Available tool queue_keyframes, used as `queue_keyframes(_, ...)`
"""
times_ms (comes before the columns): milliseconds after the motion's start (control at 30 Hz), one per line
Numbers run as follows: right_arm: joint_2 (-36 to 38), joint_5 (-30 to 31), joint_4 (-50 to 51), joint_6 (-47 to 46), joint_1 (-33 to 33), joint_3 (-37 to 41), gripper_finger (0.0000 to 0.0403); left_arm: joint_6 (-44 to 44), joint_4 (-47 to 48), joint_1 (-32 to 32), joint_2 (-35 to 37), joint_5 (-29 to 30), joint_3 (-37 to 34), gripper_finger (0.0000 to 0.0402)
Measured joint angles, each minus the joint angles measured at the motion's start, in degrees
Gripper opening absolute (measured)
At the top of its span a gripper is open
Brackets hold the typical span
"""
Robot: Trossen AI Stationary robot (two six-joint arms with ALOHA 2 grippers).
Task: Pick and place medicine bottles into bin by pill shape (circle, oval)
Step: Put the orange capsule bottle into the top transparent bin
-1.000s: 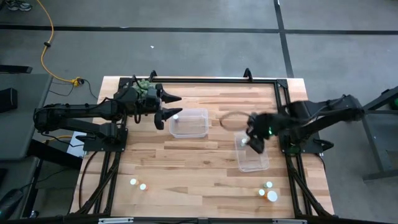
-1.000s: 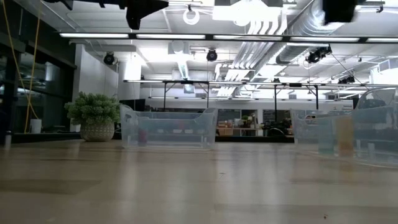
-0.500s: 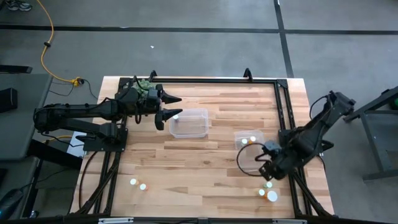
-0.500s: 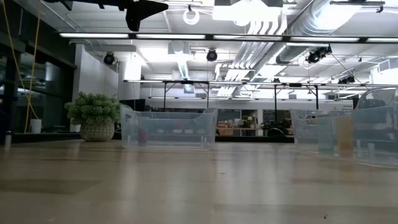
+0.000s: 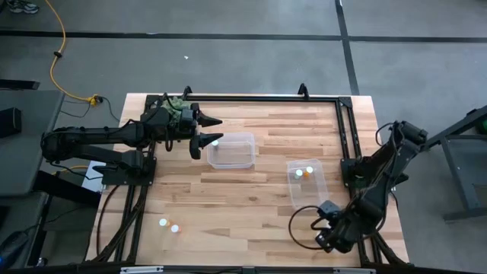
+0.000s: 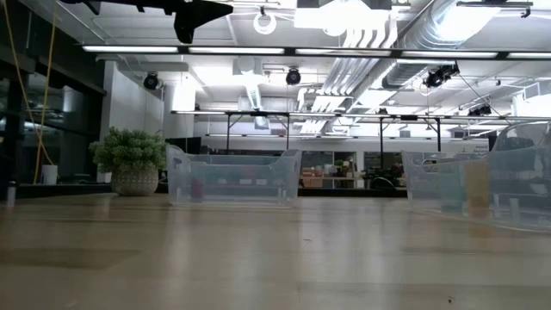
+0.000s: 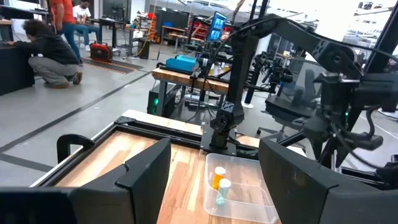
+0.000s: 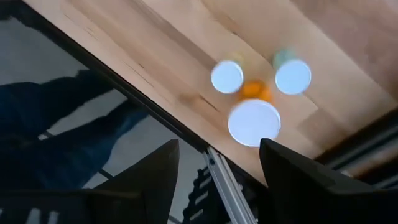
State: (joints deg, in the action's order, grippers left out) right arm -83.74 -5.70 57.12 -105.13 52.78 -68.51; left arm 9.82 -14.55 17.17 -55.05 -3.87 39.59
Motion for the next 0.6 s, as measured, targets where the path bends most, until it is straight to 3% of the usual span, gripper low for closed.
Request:
queue_keyframes(367, -1.32, -1.53, 0.20, 1.50, 0.30, 0.00, 0.0347, 0.00, -0.02, 0.00, 0.00, -0.01, 0.00, 0.0232)
queue_keyframes(600, -1.36, -1.96, -0.52, -0.50, 0.30, 0.00, 0.0366, 0.00, -0.02, -0.02, 0.00, -0.01, 0.00, 0.0232)
